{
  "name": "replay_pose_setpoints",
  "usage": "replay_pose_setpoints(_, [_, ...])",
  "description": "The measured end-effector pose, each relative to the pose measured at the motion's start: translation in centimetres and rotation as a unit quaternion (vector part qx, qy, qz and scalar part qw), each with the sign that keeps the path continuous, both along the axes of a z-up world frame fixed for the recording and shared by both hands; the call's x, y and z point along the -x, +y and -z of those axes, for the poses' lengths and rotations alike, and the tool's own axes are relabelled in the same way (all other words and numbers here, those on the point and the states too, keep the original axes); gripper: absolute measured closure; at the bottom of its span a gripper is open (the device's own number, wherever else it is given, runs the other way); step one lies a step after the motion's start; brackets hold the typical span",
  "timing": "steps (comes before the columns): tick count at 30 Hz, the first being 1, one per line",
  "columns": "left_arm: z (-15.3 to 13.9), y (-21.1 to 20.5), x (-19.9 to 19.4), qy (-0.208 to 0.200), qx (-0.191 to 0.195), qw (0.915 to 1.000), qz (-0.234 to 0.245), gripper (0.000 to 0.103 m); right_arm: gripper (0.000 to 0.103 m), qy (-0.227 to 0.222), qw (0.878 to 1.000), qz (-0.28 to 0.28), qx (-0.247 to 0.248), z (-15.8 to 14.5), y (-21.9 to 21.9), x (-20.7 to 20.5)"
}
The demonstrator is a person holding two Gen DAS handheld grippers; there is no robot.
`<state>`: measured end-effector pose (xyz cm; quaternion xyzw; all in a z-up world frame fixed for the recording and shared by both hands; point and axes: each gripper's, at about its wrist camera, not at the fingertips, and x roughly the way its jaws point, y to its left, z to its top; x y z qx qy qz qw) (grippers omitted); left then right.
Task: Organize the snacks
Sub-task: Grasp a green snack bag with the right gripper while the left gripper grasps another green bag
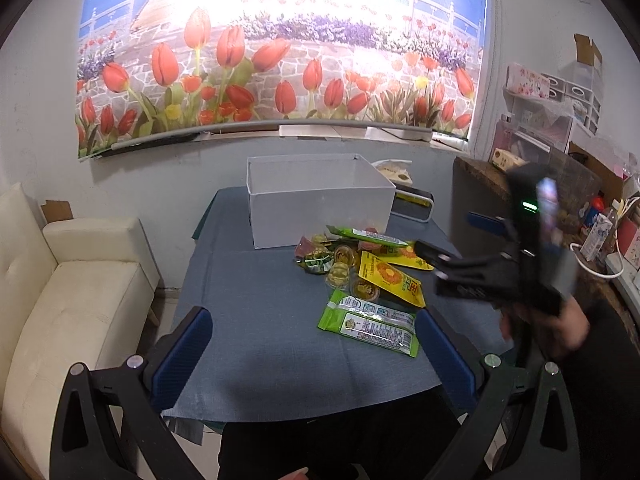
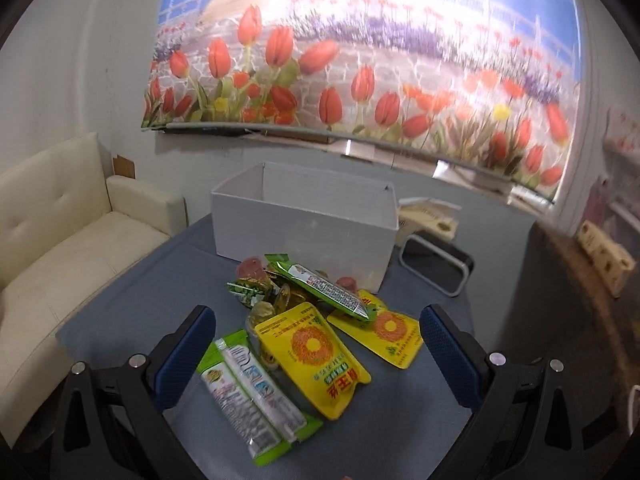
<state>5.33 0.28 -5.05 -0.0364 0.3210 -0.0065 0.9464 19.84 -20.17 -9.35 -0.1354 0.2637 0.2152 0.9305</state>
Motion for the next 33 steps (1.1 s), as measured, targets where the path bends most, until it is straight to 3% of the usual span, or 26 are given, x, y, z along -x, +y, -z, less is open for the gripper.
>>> replay_pose_setpoints(6, [1.0, 1.0, -2.1, 0.009, 0.001, 1.0, -0.002, 0.0, 0.0, 0.042, 0.996, -0.029, 0.073, 4.3, 2.9, -6.7])
replay_pose_setpoints(9, [1.6, 1.5, -3.1, 0.013, 0.009, 0.9999, -0.002, 0.0, 0.004, 0.035, 0.993, -0.039, 0.102, 5.7, 4.0, -8.3])
replay_pose_setpoints(11, [2.2, 1.8, -4.0, 0.024, 0.008, 0.9997, -0.005, 0.0, 0.024, 0.029, 0.991, -0.043, 0.125, 6.5, 4.9, -9.2])
replay_pose_setpoints(13, [2.6, 2.1, -4.7, 0.031, 0.006, 0.9995, -0.006, 0.0, 0.036, 0.044, 0.988, -0.038, 0.145, 7.3, 5.4, -10.5])
replay_pose_setpoints(15, [3.1, 2.1, -5.1, 0.035, 0.006, 0.9994, -0.002, 0.0, 0.042, 0.059, 0.987, -0.043, 0.14, 7.9, 5.6, -11.2])
replay_pose_setpoints(16, [3.2, 2.1, -5.3, 0.038, 0.007, 0.9993, 0.0, 0.0, 0.057, 0.063, 0.988, -0.045, 0.136, 8.2, 5.6, -11.5])
replay_pose_setpoints(17, [3.5, 2.2, -5.5, 0.041, 0.007, 0.9992, 0.001, 0.0, 0.065, 0.065, 0.987, -0.04, 0.138, 8.4, 5.6, -11.7])
replay_pose_setpoints(19, [3.6, 2.3, -5.8, 0.043, 0.007, 0.9991, 0.001, 0.0, 0.066, 0.059, 0.988, -0.037, 0.138, 8.3, 5.6, -11.5])
replay_pose_setpoints(22, [3.7, 2.3, -6.0, 0.043, 0.01, 0.999, 0.001, 0.0, 0.081, 0.051, 0.99, -0.03, 0.128, 7.7, 5.4, -11.5])
replay_pose_setpoints(25, [3.8, 2.1, -6.2, 0.043, 0.011, 0.999, 0.005, 0.0, 0.088, 0.056, 0.991, -0.034, 0.114, 7.0, 5.1, -11.1])
replay_pose_setpoints(29, [3.9, 1.9, -6.2, 0.043, 0.012, 0.9989, 0.009, 0.0, 0.089, 0.053, 0.993, -0.033, 0.102, 5.8, 4.7, -10.2])
replay_pose_setpoints(33, [3.7, 1.4, -6.3, 0.038, 0.009, 0.9991, 0.016, 0.0, 0.089, 0.058, 0.996, -0.024, 0.058, 4.1, 3.7, -8.4])
